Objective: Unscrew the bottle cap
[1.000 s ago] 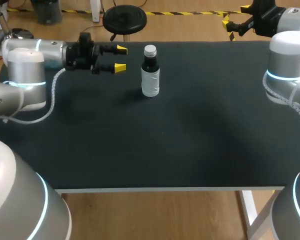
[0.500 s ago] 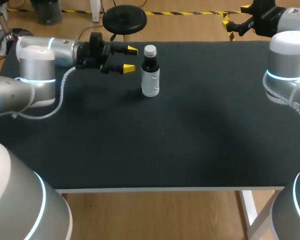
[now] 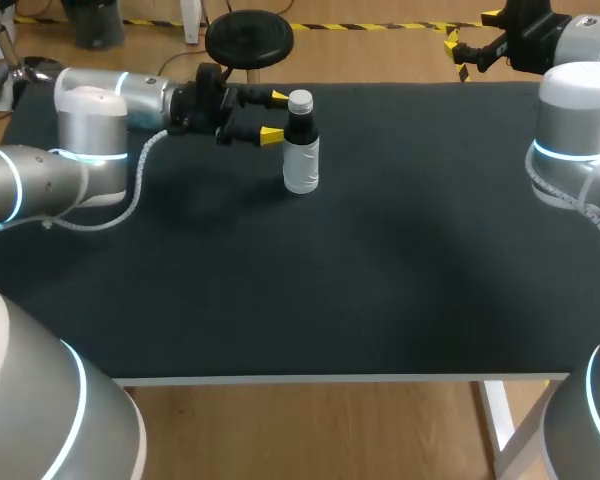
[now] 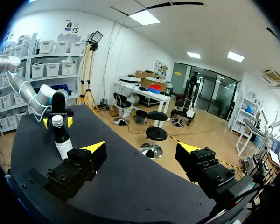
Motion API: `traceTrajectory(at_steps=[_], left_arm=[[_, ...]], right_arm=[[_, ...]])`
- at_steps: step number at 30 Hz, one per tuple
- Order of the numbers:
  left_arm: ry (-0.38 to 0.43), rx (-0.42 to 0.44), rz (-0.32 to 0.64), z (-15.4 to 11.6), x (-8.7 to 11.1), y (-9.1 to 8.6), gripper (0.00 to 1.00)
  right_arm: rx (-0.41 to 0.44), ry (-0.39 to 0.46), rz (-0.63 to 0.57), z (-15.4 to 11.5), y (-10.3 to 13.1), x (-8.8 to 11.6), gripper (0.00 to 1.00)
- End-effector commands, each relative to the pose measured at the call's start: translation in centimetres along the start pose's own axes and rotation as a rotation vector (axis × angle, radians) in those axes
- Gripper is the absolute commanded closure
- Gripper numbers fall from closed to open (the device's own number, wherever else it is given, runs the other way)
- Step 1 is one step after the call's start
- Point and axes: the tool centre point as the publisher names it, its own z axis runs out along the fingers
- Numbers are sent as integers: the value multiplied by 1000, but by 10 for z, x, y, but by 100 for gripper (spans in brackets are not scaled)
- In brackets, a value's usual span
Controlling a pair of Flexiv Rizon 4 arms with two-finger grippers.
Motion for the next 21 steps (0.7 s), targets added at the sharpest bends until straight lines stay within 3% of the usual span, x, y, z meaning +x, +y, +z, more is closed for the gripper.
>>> traceTrajectory(at_steps=[1,21], left_arm=[[44,8,4,5,-8,2,0],[111,26,2,30,-4,4,0]], right_arm=[[0,0,0,0,0,0,0],[0,0,0,0,0,0,0]])
